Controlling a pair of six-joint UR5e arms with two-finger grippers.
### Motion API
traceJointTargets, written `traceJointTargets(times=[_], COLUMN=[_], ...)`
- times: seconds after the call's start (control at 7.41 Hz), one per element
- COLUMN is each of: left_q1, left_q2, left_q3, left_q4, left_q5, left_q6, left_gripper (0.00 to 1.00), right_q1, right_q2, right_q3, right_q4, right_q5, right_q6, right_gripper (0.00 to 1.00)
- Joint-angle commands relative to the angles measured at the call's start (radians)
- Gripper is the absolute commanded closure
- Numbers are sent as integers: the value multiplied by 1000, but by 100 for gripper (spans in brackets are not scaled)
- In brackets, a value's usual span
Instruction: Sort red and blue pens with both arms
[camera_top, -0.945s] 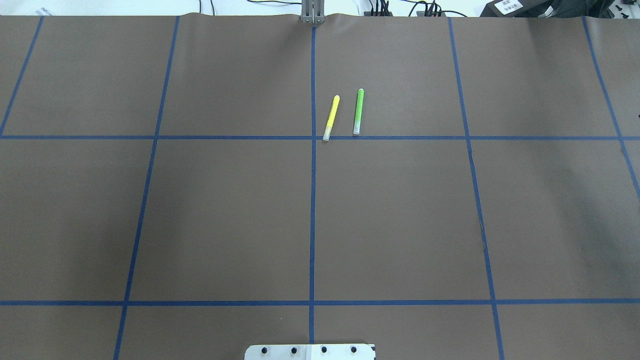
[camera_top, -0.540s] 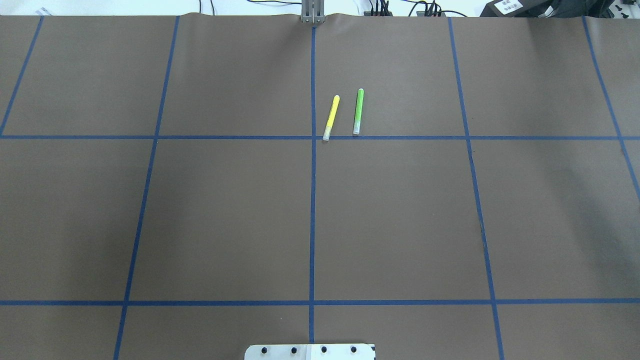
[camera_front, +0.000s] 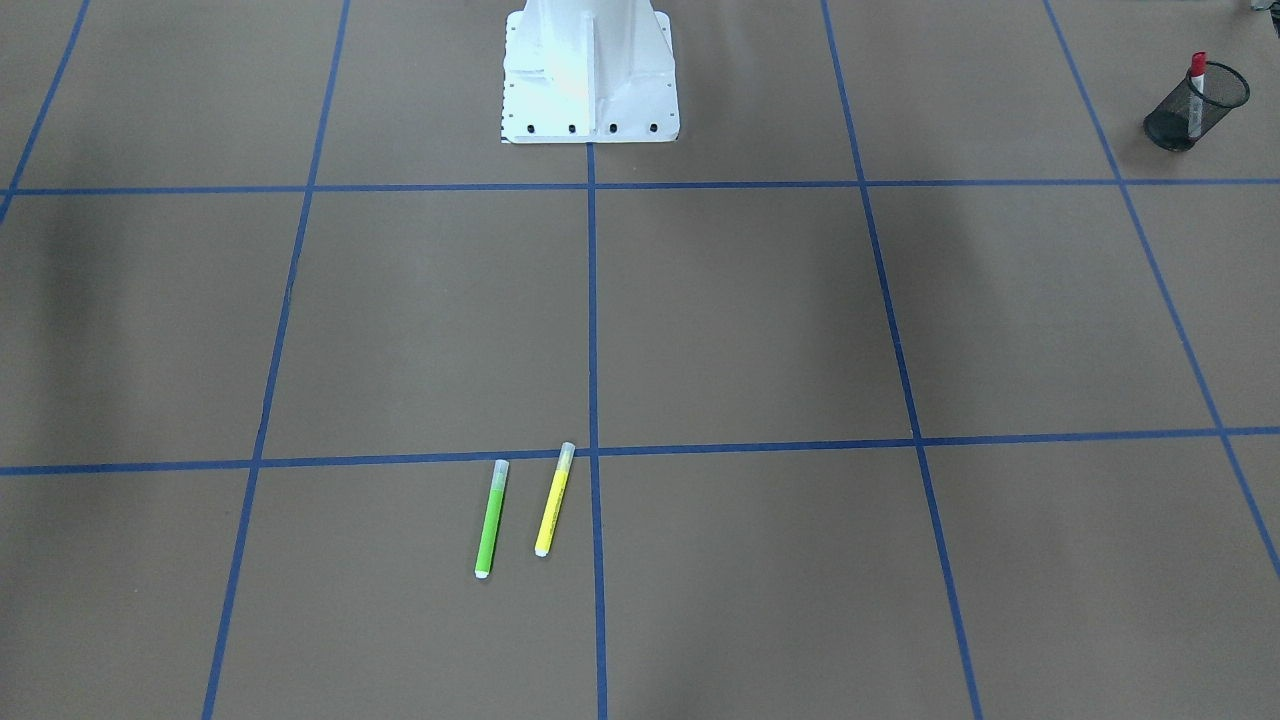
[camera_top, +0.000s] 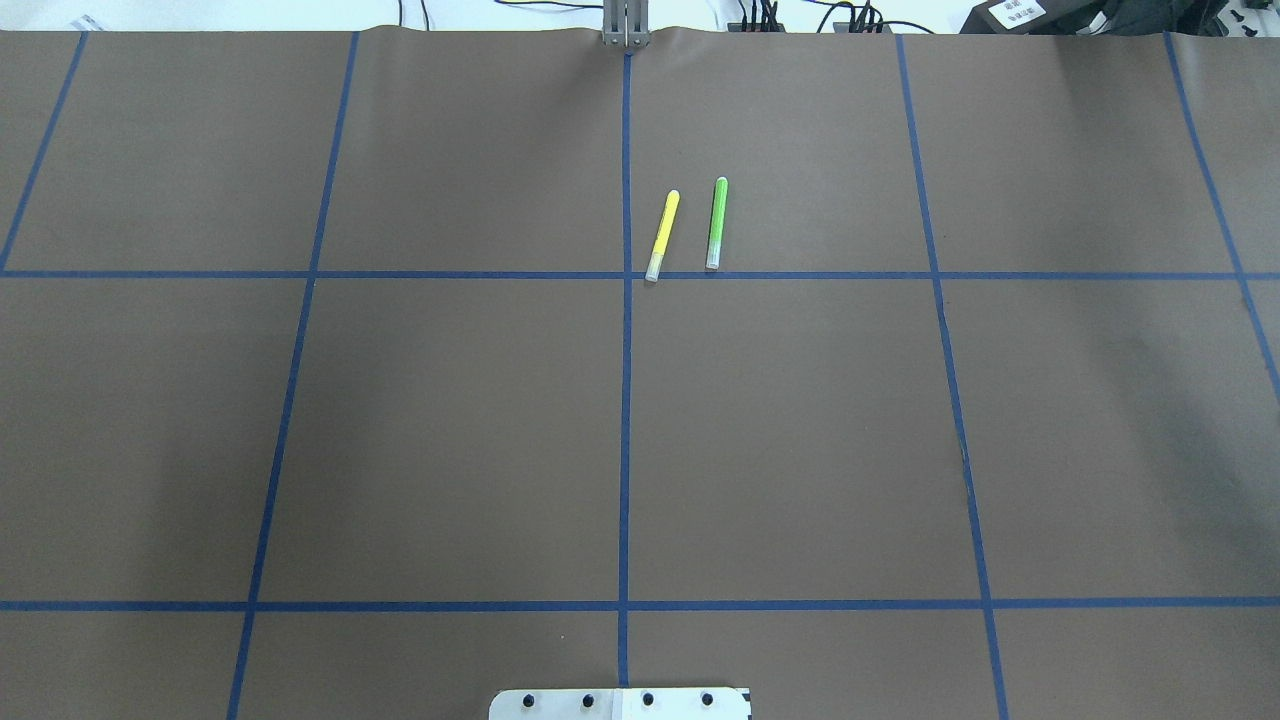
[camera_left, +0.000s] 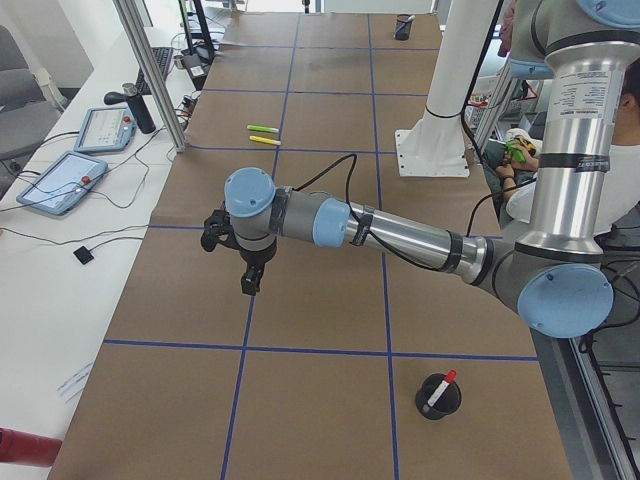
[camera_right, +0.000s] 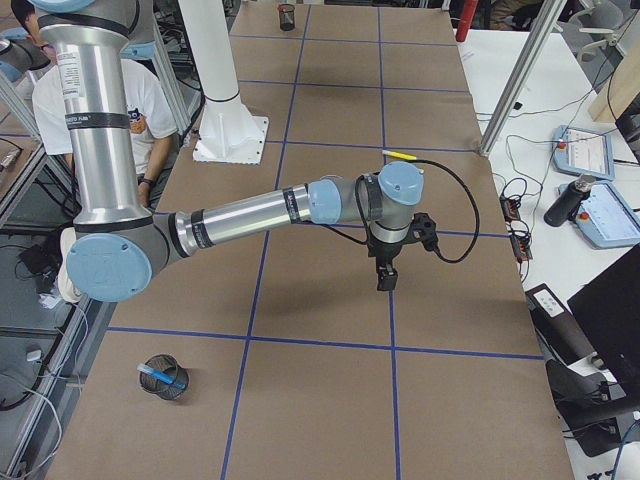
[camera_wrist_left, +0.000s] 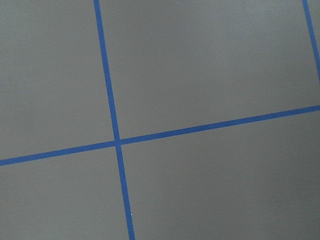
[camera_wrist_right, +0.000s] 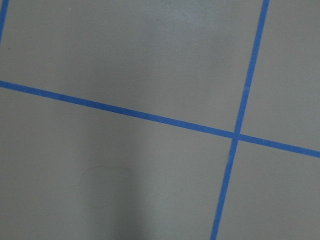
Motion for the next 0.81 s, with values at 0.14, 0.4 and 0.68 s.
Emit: traceJointTargets(times=[0.14,0.4,0.68], left_q1=[-1,-1,-5], left_q2=[54,71,117], left_q3=[-61,-63,-101], left_q4=[-7,-9,-15], left_q5=[2,5,8], left_q6=[6,7,7], left_gripper=[0,0,0], right_q1=[46,59,56], right_q2=[-28,-50,-47], right_q3=[62,100,90], right_q4=[7,12,12], right_q5=[60,48,27], right_q6=[0,-6,-8], right_gripper=[0,0,0])
